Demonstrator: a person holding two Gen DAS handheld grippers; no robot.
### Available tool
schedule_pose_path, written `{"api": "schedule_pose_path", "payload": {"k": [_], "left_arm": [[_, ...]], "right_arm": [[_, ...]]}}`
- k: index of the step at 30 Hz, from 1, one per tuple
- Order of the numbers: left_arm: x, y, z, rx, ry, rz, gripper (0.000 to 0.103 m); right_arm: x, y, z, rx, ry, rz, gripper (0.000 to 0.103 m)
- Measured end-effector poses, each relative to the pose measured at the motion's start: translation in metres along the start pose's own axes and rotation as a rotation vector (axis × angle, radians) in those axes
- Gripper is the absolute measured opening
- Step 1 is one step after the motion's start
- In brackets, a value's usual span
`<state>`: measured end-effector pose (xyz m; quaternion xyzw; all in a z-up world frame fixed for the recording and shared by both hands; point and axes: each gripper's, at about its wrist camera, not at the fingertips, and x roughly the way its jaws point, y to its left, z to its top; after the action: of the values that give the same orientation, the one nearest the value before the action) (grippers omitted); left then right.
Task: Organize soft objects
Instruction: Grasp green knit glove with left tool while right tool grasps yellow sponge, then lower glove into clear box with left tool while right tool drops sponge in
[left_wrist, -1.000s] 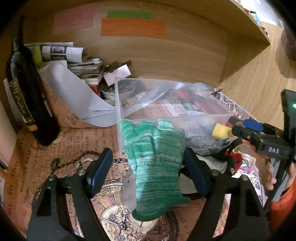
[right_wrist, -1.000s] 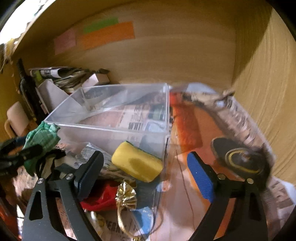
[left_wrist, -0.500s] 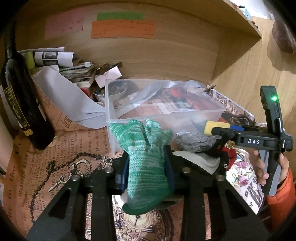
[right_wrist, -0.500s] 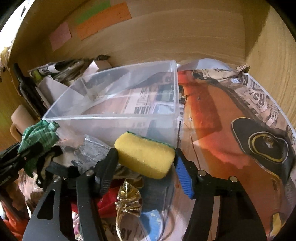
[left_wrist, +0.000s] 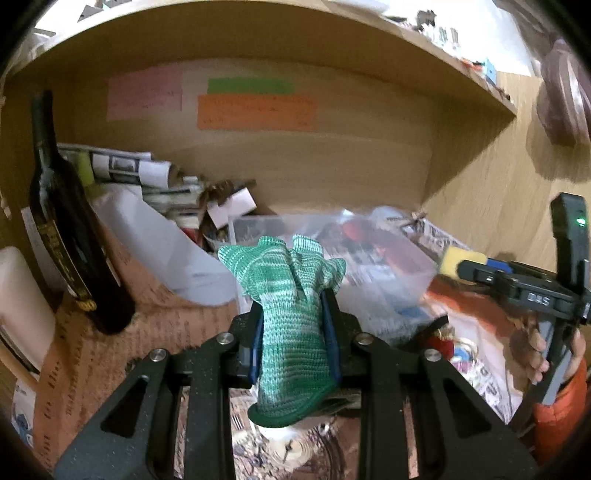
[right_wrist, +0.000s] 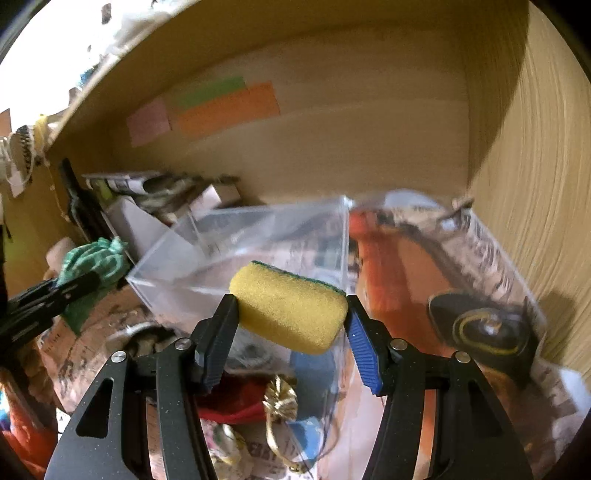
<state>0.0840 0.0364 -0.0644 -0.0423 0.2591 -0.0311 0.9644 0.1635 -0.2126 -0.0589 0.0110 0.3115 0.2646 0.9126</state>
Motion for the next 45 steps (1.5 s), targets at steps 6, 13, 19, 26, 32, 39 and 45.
{"api": "schedule_pose_path", "payload": {"k": [6,13,19,26,32,39,45], "left_arm": [[0.007,0.008,0.027,-0.025,-0.024,-0.007,0.028],[0.027,0.01,0.058,-0.021,-0.011,-0.014,0.028],[0.061,0.018,0.071,-0.046,0.068,-0.032,0.028],[0.109,0.022,0.067,-0.054,0.197,-0.039,0.028],[0.148,0.02,0.054,-0.058,0.318,-0.063,0.028],[0.16,0.007,0.047,-0.004,0.34,-0.039,0.03],[0.158,0.006,0.048,0.005,0.328,-0.021,0.05]], "right_arm": [[-0.007,0.013,0.023,-0.049,-0.067,-0.002,0.055],[0.006,0.023,0.044,-0.081,-0.082,0.008,0.055],[0.036,0.026,0.056,-0.095,-0.034,0.0,0.056],[0.077,0.021,0.056,-0.098,0.072,-0.005,0.056],[0.111,0.014,0.048,-0.093,0.18,-0.004,0.056],[0.131,0.014,0.041,-0.098,0.255,0.009,0.057],[0.129,0.016,0.041,-0.117,0.247,0.0,0.067]]}}
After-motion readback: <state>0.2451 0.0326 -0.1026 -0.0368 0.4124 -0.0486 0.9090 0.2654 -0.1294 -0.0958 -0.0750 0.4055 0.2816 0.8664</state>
